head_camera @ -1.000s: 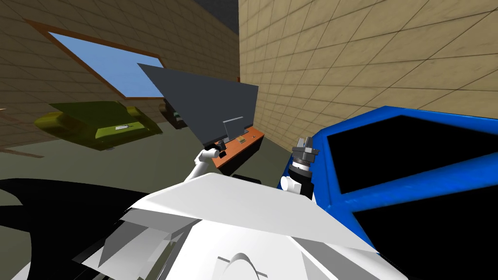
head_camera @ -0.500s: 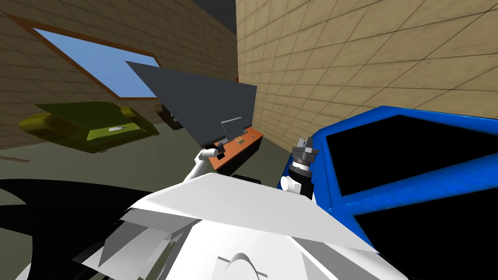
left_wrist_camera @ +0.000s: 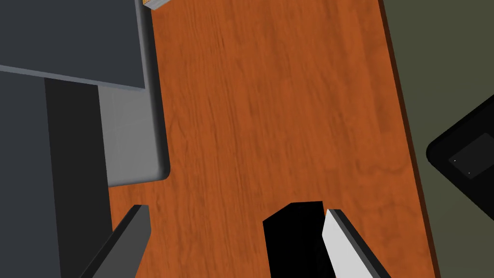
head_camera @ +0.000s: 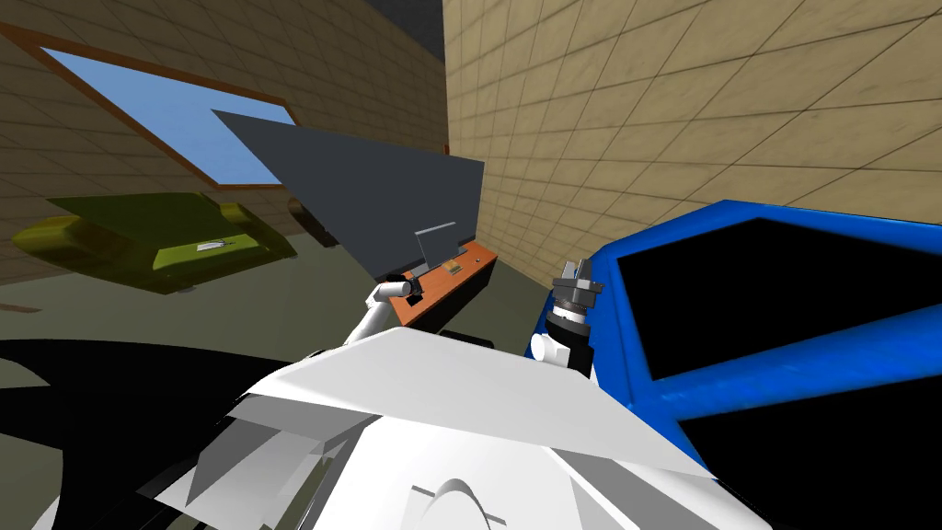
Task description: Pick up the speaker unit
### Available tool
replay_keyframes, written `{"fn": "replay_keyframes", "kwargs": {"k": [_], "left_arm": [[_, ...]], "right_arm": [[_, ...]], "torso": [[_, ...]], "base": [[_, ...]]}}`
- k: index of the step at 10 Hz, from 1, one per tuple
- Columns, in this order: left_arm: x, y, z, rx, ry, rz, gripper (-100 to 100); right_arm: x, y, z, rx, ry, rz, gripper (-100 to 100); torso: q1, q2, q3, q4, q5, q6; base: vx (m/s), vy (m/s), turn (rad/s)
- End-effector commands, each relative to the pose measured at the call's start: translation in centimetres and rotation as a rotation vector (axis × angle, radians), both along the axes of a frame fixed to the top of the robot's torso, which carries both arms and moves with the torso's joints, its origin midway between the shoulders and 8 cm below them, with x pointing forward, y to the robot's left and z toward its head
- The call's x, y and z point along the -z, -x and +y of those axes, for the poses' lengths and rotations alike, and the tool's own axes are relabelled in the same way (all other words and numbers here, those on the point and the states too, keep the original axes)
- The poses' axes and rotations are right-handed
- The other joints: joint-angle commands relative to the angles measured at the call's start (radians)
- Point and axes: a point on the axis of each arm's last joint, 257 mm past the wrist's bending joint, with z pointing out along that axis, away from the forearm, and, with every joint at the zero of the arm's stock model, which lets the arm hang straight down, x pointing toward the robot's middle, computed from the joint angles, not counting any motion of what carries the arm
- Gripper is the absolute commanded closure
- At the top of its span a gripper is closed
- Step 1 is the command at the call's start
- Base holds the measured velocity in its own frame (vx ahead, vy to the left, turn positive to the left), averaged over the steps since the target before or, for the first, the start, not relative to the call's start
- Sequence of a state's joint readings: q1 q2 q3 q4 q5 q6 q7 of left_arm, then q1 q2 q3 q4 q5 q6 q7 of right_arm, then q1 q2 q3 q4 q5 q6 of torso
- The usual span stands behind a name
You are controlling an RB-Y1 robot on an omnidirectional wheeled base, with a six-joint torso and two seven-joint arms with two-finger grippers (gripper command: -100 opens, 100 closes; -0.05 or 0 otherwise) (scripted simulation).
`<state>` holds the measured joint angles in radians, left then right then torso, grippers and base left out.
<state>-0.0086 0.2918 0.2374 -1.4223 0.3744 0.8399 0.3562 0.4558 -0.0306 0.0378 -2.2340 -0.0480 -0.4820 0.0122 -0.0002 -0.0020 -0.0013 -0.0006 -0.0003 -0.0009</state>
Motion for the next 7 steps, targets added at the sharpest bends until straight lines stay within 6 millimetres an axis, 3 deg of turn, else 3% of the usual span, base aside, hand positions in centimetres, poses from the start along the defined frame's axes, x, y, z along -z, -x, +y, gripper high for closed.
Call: {"fn": "replay_keyframes", "kwargs": {"k": [1, 4, 7], "left_arm": [[1.6, 1.5, 0.8, -0.030, 0.028, 0.071, -100], [2.9, 3.0, 1.3, -0.056, 0.053, 0.136, -100], [4.9, 5.8, 2.3, -0.106, 0.097, 0.247, -100]], "right_arm": [[0.0, 0.0, 0.0, 0.000, 0.000, 0.000, 0], [0.0, 0.0, 0.0, 0.000, 0.000, 0.000, 0], [0.0, 0.0, 0.0, 0.000, 0.000, 0.000, 0]], "torso": [[0.000, 0.000, 0.000, 0.000, 0.000, 0.000], [0.000, -0.001, 0.000, 0.000, 0.000, 0.000], [0.000, -0.002, -0.001, 0.000, 0.000, 0.000]], "base": [[0.047, -0.004, -0.015], [0.049, 0.001, 0.003], [0.065, 0.001, 0.012]]}}
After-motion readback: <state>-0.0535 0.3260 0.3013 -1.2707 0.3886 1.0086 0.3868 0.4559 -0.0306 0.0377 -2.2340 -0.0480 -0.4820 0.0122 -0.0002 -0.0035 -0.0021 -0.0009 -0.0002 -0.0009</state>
